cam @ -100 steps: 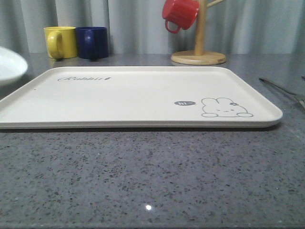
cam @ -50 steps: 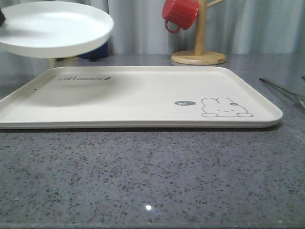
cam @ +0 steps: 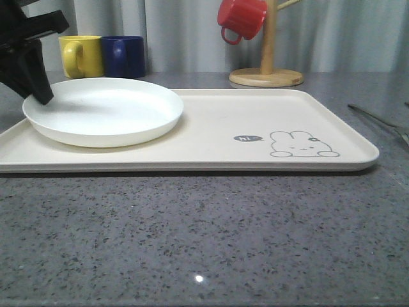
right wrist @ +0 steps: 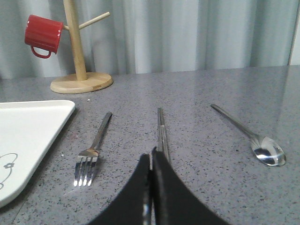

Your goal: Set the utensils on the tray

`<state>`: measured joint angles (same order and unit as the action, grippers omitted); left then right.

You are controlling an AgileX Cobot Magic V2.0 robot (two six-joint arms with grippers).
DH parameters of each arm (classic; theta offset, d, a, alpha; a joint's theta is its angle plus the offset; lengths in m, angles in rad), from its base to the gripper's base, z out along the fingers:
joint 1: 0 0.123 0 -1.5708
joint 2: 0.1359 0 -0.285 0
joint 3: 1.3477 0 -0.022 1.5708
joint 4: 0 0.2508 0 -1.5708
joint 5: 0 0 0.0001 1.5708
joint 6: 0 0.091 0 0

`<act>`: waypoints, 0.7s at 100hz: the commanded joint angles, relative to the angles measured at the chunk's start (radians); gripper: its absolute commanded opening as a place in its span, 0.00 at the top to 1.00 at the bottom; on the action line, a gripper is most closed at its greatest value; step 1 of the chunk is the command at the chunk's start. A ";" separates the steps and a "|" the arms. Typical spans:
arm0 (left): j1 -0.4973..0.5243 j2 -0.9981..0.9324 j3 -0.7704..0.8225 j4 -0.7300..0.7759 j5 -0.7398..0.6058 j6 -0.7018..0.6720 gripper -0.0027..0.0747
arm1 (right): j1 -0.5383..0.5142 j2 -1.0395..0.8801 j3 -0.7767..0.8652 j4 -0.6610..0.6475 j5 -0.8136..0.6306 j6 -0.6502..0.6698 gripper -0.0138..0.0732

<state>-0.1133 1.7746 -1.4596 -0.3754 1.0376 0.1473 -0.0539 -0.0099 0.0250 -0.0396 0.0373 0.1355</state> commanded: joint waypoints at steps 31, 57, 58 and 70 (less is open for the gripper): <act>-0.008 -0.061 -0.062 0.117 -0.071 -0.066 0.78 | -0.006 -0.017 0.003 -0.010 -0.081 -0.001 0.91; -0.012 -0.196 -0.043 0.305 -0.152 -0.130 0.99 | -0.006 -0.017 0.003 -0.010 -0.081 -0.001 0.91; -0.012 -0.200 -0.040 0.305 -0.155 -0.130 0.99 | -0.006 -0.017 0.003 -0.010 -0.081 -0.001 0.91; -0.012 -0.290 0.039 0.305 -0.250 -0.130 0.99 | -0.006 -0.017 0.003 -0.010 -0.081 -0.001 0.91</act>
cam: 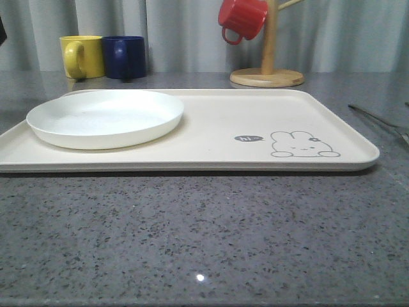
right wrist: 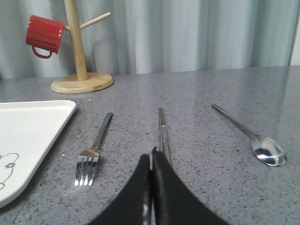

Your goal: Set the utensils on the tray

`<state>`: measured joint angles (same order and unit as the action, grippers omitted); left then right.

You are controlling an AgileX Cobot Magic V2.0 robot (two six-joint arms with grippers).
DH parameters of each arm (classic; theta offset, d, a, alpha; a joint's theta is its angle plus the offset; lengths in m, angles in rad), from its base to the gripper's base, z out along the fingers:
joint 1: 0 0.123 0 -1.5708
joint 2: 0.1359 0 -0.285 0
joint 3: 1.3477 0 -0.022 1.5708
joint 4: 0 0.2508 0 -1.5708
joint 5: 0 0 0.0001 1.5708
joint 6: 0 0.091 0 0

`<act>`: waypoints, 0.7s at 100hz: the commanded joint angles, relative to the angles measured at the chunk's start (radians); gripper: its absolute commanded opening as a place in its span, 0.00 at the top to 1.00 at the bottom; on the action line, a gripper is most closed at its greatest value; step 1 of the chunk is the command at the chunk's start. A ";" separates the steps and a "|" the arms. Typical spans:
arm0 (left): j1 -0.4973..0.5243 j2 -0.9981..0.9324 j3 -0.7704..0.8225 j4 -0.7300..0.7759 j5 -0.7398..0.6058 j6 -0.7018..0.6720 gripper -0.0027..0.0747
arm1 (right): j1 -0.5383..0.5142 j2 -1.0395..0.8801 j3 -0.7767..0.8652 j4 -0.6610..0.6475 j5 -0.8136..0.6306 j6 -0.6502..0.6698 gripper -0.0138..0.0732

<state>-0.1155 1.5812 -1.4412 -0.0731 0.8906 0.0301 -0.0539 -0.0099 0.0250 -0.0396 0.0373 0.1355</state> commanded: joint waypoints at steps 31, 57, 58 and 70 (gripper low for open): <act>-0.010 -0.422 0.380 0.003 -0.358 -0.013 0.99 | -0.006 -0.017 0.003 -0.010 -0.081 -0.001 0.91; -0.010 -0.751 0.645 0.003 -0.389 -0.013 0.99 | -0.006 -0.017 0.003 -0.010 -0.081 -0.001 0.91; -0.010 -0.760 0.651 0.003 -0.389 -0.013 0.99 | -0.006 -0.017 0.003 -0.010 -0.081 -0.001 0.91; -0.010 -0.918 0.746 0.003 -0.388 -0.013 0.99 | -0.006 -0.017 0.003 -0.010 -0.081 -0.001 0.91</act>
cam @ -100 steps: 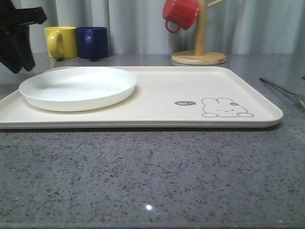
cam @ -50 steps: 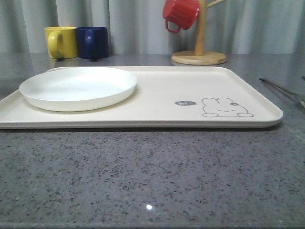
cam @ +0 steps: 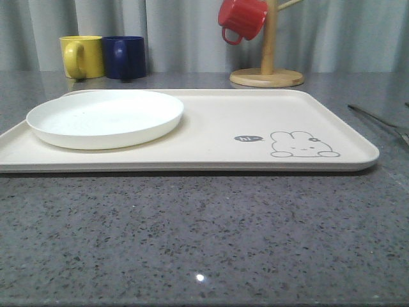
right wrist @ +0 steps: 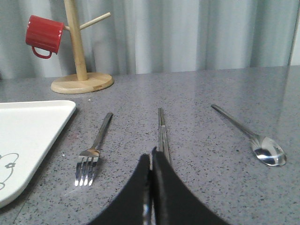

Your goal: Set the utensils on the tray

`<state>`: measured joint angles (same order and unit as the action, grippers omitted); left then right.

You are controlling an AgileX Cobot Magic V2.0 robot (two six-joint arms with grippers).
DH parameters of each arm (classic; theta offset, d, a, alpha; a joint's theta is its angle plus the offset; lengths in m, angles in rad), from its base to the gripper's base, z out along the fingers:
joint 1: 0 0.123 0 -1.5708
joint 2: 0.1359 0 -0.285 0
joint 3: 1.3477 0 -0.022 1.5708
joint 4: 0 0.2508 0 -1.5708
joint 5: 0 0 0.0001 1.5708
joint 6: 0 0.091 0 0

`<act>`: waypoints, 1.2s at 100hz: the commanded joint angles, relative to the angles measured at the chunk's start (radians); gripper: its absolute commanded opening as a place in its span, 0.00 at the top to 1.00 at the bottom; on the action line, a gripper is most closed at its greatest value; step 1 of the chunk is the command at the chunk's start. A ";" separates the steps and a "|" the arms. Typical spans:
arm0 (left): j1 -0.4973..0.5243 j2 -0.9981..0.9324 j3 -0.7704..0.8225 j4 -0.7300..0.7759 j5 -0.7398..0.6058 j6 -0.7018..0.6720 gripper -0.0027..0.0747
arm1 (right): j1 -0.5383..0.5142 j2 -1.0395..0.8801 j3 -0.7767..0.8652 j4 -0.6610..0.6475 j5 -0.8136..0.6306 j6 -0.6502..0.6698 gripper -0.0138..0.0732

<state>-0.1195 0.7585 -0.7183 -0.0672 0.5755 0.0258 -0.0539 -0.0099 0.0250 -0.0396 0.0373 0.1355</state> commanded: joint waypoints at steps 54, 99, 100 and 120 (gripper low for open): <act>-0.006 -0.530 0.197 -0.005 -0.065 -0.009 0.99 | -0.006 -0.017 0.003 -0.010 -0.081 -0.001 0.91; -0.006 -0.530 0.197 -0.005 -0.064 -0.009 0.99 | -0.006 -0.017 0.003 -0.010 -0.081 -0.001 0.91; -0.006 -0.530 0.197 -0.005 -0.064 -0.009 0.99 | -0.006 -0.017 0.003 -0.010 -0.081 -0.001 0.91; -0.006 -0.530 0.197 -0.005 -0.065 -0.009 0.99 | -0.006 -0.017 0.003 -0.010 -0.081 -0.001 0.91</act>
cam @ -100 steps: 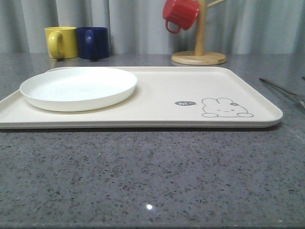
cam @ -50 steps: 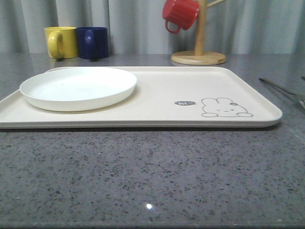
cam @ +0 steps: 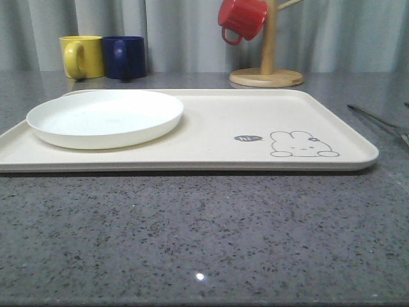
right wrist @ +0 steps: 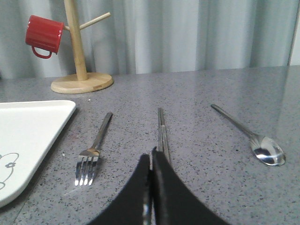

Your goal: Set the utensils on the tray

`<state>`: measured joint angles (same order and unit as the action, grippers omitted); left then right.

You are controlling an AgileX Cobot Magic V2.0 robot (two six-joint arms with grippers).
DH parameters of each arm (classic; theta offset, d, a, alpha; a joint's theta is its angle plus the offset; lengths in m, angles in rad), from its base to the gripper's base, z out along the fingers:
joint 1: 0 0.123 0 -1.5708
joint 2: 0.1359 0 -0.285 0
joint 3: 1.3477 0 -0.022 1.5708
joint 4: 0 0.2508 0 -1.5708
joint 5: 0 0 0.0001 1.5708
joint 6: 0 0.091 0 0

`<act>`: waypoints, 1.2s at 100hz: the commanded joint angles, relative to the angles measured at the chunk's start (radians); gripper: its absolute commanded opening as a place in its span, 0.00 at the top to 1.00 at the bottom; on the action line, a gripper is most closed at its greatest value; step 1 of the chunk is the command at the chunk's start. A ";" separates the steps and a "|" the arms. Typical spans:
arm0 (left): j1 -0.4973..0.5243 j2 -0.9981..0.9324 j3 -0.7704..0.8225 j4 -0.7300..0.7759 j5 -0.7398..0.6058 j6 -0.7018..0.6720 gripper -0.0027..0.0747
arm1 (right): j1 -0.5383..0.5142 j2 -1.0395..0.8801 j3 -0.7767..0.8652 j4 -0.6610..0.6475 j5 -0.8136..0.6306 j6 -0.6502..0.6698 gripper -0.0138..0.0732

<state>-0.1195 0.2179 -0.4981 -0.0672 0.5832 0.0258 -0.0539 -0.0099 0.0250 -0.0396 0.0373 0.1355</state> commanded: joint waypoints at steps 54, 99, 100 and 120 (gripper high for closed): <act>-0.006 0.011 -0.024 -0.005 -0.074 -0.009 0.99 | -0.006 0.031 -0.123 0.022 0.090 0.006 0.91; -0.006 0.011 -0.024 -0.005 -0.074 -0.009 0.99 | -0.005 0.595 -0.539 0.021 0.463 -0.016 0.60; -0.006 0.011 -0.024 -0.005 -0.074 -0.009 0.99 | -0.005 0.615 -0.552 0.021 0.471 -0.018 0.57; -0.006 0.011 -0.024 -0.005 -0.074 -0.009 0.99 | 0.051 0.872 -0.741 0.032 0.522 -0.093 0.42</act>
<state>-0.1195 0.2179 -0.4974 -0.0672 0.5832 0.0258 -0.0282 0.7737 -0.6195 -0.0124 0.5931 0.0711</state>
